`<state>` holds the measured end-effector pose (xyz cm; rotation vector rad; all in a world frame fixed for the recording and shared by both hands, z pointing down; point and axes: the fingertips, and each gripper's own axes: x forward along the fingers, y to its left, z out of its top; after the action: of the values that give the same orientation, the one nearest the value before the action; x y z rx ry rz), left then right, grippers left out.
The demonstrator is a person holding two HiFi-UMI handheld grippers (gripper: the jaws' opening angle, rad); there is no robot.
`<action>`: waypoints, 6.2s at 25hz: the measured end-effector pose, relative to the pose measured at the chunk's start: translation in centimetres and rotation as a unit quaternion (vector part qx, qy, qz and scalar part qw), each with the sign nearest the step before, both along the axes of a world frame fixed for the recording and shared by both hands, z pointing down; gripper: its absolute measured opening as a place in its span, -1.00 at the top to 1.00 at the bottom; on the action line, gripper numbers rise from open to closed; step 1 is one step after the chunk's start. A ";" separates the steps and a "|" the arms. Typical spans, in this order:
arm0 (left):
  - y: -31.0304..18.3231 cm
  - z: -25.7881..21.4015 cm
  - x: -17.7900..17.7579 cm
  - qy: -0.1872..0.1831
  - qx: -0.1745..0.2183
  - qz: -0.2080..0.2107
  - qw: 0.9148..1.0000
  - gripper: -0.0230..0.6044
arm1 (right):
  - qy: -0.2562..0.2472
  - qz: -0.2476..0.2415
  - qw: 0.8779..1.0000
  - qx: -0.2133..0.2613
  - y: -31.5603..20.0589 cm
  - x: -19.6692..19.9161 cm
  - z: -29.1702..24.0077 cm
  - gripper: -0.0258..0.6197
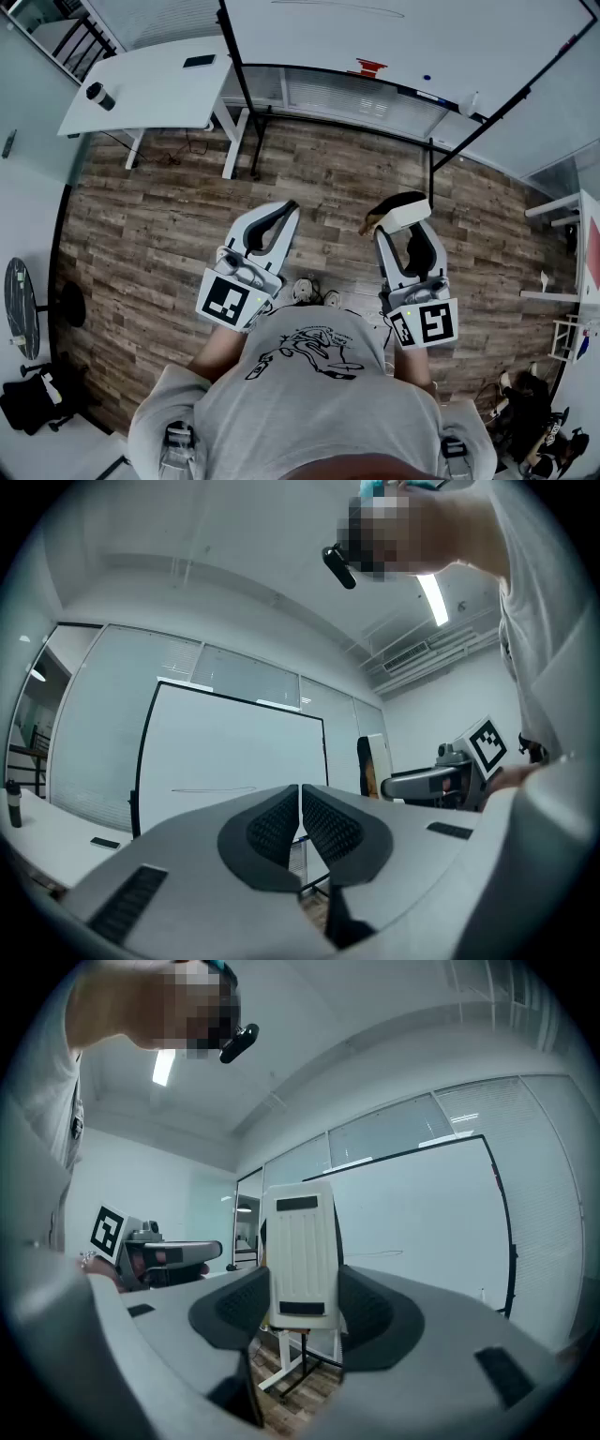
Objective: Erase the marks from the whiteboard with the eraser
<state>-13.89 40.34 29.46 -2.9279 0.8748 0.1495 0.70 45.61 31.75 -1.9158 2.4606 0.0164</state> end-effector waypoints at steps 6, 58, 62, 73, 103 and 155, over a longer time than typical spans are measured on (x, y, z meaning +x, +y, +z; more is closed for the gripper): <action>-0.7 1.4 -2.5 -0.006 -0.013 0.007 1.000 0.84 | -0.008 -0.010 1.000 0.000 -1.3 -2.8 0.7 0.19; -27.6 2.0 24.6 -0.023 -0.039 -0.008 0.999 0.84 | -0.034 -0.030 0.998 -0.044 -29.0 23.6 4.6 0.19; -29.2 2.4 24.1 -0.024 -0.041 -0.011 0.999 0.84 | -0.032 -0.028 0.998 -0.046 -30.5 23.4 4.7 0.19; -37.1 1.8 21.8 -0.024 -0.028 -0.001 0.999 0.84 | 0.063 0.006 0.997 -0.038 -38.7 21.9 3.2 0.19; -49.2 2.1 20.0 -0.014 -0.027 0.022 0.999 0.84 | 0.311 0.187 0.930 -0.059 -58.7 34.9 2.1 0.20; -50.9 3.8 16.4 -0.032 -0.051 -0.018 0.998 0.84 | 0.328 0.131 0.935 -0.041 -64.5 25.2 10.2 0.19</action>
<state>2.46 -10.52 33.28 -2.9898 0.9510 0.0096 25.90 -18.93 41.99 -2.5988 2.5390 0.6745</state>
